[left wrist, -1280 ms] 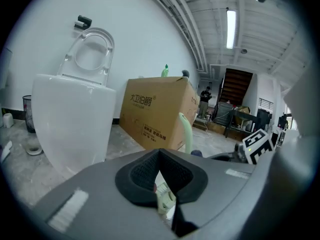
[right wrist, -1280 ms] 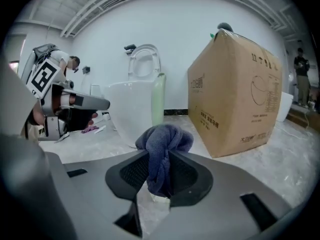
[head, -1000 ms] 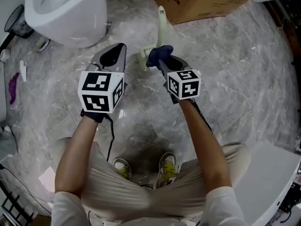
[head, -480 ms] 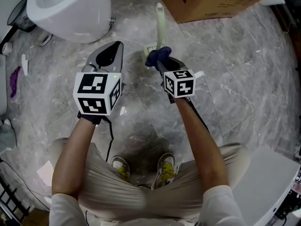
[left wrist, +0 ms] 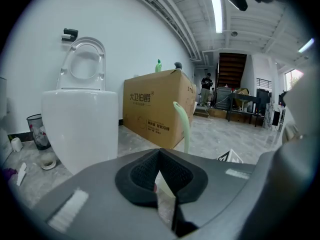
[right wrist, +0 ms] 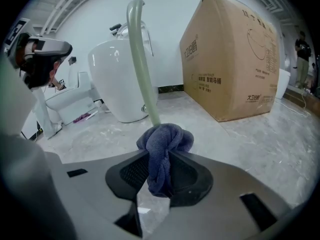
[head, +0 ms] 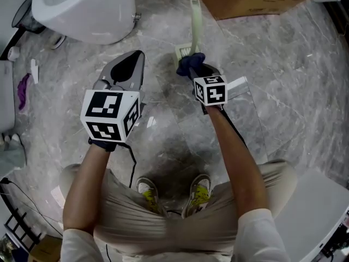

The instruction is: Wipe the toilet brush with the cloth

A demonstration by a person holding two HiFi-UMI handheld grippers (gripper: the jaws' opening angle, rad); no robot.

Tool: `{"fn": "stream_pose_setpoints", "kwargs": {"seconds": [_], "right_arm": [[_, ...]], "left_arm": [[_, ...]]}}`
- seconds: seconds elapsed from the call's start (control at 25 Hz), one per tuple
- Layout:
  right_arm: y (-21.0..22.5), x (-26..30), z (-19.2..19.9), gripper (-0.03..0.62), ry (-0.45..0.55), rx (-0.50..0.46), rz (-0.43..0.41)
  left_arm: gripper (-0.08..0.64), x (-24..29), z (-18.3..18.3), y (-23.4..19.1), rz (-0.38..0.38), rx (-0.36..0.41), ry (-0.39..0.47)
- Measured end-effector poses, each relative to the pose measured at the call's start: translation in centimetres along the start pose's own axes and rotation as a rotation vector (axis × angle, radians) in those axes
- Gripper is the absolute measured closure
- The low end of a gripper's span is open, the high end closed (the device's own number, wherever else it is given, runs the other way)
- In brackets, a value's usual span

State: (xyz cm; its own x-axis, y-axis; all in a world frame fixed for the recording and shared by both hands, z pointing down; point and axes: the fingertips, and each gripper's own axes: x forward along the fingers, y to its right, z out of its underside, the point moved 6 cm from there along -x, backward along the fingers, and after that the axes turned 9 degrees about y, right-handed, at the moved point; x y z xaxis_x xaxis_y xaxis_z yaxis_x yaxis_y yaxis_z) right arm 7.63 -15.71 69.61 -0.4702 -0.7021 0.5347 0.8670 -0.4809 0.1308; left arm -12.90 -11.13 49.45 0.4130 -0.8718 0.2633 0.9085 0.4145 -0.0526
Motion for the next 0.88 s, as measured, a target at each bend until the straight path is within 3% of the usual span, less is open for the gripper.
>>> {"fn": "stream_pose_setpoints", "kwargs": {"seconds": [0.44, 0.88], "right_arm": [[-1.4, 1.8, 2.9, 0.482, -0.093, -0.027, -0.015], [-1.6, 0.0, -0.4, 0.482, -0.002, -0.052, 0.001]], "left_arm": [[0.558, -0.4, 1.4, -0.5, 0.020, -0.011, -0.039], [0.558, 0.9, 1.4, 0.2, 0.062, -0.034, -0.036]]}}
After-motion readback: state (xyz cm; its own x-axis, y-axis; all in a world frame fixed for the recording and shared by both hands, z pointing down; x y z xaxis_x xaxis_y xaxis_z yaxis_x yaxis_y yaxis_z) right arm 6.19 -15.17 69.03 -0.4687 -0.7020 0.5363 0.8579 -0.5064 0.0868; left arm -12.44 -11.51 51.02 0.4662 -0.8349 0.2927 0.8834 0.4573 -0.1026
